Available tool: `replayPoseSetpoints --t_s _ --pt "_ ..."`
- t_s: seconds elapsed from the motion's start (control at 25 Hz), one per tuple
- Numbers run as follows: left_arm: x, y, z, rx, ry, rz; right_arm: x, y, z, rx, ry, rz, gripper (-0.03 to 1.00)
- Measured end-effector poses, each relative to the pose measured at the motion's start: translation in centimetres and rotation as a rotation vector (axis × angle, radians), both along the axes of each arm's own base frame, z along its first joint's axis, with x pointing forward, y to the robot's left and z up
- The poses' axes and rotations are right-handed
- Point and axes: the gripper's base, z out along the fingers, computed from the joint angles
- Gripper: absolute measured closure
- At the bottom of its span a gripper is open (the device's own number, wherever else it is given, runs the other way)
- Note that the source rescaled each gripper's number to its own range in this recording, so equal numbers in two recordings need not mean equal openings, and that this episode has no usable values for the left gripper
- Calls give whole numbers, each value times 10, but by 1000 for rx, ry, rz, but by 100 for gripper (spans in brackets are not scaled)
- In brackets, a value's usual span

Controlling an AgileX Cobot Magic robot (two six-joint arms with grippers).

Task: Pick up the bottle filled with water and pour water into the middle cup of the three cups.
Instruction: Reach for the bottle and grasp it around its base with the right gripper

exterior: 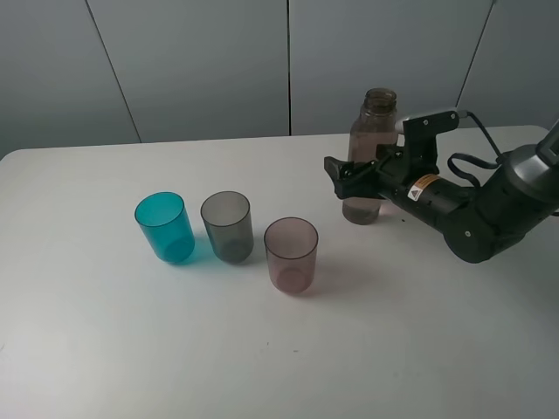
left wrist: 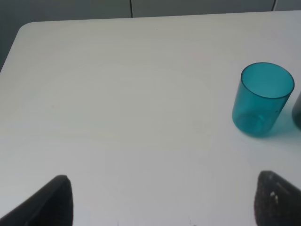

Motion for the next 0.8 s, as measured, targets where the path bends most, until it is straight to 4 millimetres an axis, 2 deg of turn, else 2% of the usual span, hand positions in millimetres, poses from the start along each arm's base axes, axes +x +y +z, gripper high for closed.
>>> replayPoseSetpoints --t_s 0.64,0.8 --pt "0 0 0 0 0 0 2 1 1 4 -10 0 -3" --pt "0 0 0 5 0 3 2 1 -5 12 -11 0 -3"
